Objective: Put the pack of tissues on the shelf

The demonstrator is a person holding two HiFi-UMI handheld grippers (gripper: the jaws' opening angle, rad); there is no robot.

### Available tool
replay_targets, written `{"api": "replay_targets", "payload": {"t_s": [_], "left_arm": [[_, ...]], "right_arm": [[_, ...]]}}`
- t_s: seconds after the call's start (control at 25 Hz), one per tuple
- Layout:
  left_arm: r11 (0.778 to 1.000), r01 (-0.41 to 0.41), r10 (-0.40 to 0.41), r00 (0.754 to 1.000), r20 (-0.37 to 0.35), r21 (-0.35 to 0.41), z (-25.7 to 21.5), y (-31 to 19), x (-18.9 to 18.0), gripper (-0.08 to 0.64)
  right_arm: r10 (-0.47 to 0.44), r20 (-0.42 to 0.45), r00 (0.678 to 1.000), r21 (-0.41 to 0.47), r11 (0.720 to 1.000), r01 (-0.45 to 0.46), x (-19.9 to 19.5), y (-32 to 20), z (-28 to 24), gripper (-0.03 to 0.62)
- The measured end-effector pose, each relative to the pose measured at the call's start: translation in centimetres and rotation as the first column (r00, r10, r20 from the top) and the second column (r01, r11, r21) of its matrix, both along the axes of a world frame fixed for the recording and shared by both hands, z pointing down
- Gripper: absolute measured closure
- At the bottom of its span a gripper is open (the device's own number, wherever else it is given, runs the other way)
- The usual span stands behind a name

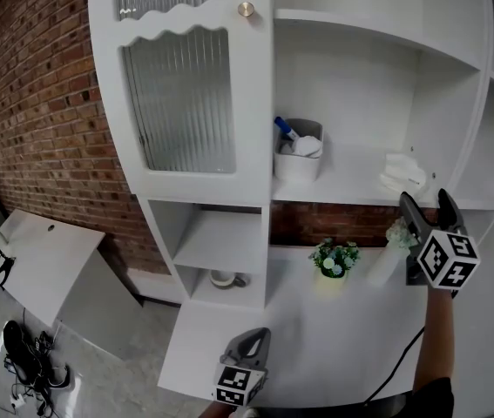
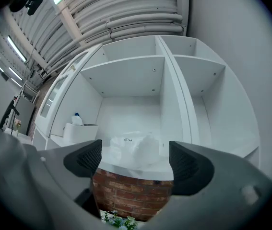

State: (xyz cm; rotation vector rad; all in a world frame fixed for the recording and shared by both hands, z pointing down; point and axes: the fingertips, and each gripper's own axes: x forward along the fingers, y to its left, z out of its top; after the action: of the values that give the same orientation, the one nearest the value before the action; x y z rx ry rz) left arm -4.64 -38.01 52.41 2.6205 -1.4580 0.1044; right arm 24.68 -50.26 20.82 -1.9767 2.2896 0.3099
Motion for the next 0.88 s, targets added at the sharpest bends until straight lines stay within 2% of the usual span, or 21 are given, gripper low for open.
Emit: {"api": "replay_targets", "payload": {"t_s": [0.2,0.36,0.44,0.6,0.88], "left_arm": [[1.0,-0.012,0.012,1.0,0.001,0.006,-0.2,0.7,0.6,0.548],[0.999,-0.033,0.033,0.999,0.008,-0.002,-0.2,1.7,1.4,0.548],[0.999,-0.042,0.042,0.999,0.007,-0.001,-0.3,2.3,1.8,0.548],[0.999,-0.048,0.048,0.999,-0.008,0.002,-0.6,3.3,2.2,0.548],[0.998,-0.059,0.059,0.998,-0.016,-0.012,-0.5,5.8,3.0,0.548]], "right_arm": [[-0.055,-0.018,0.998,0.021,0.998,0.055,-1.4,2.8,0.5,0.166],[-0.057,-0.044,0.997,0.04,0.997,0.058,-1.9,4.6,0.7,0.166],[-0.073,-0.029,0.997,0.039,0.996,0.075,-2.1,5.8,0.8,0.166],[-0.105,-0.004,0.995,0.016,0.994,0.105,-2.2,7.8,1.8,0.167],[-0.104,0.003,0.995,-0.032,0.994,0.104,-1.9,12.0,5.2,0.167]]}}
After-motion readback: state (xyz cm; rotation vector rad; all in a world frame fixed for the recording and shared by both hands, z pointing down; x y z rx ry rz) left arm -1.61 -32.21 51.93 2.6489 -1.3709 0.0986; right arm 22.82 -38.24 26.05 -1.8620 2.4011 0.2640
